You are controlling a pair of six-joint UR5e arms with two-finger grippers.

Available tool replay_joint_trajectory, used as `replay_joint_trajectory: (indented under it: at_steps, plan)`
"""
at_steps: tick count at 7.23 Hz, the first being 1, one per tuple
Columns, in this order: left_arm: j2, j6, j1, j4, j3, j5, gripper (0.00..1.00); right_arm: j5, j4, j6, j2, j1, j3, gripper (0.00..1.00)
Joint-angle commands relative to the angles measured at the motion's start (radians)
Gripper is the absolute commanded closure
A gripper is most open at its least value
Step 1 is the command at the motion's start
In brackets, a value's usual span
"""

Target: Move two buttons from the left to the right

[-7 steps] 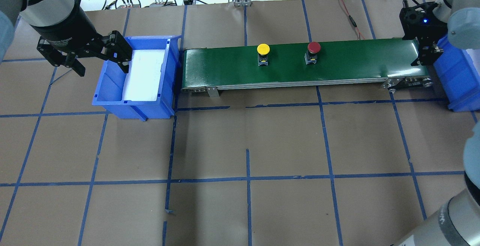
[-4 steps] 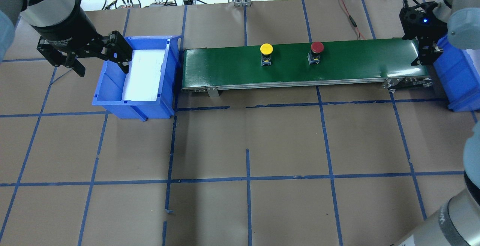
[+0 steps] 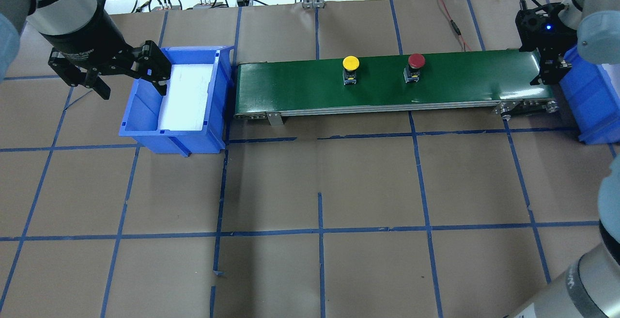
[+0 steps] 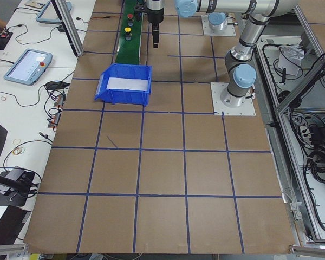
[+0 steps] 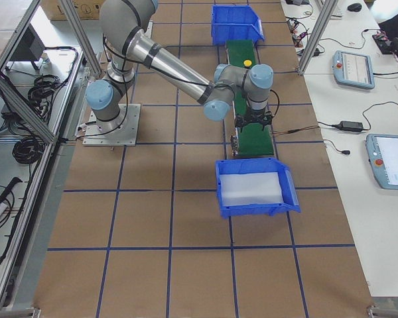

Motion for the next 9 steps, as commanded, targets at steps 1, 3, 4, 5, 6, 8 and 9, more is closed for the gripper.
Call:
replay_joint_trajectory:
  at_steps: [1, 3, 4, 5, 6, 8, 9]
  plan:
    - [0.000, 0.000, -0.001, -0.003, -0.002, 0.001, 0.00, 0.002, -0.005, 0.000, 0.000, 0.000, 0.000, 0.01]
    - [0.002, 0.000, -0.004, -0.007, -0.010, 0.003, 0.00, 0.000, -0.006, 0.000, 0.000, 0.000, 0.000, 0.01]
    - [0.002, 0.000, -0.004, -0.004, -0.016, 0.004, 0.00, 0.002, -0.006, 0.000, 0.001, 0.000, 0.002, 0.01]
    - [0.000, 0.000, -0.004, -0.006, -0.020, 0.004, 0.00, 0.002, -0.027, 0.000, 0.002, 0.000, 0.002, 0.01]
    - [0.000, 0.000, -0.004, -0.009, -0.025, 0.004, 0.00, 0.002, -0.032, 0.000, 0.008, 0.000, 0.002, 0.01]
    - [0.001, 0.000, -0.001, -0.014, -0.004, 0.001, 0.00, 0.015, -0.035, 0.000, 0.018, 0.000, 0.002, 0.01]
    - [0.008, 0.000, 0.002, -0.020, 0.002, 0.006, 0.00, 0.015, -0.034, 0.000, 0.017, 0.000, 0.002, 0.01]
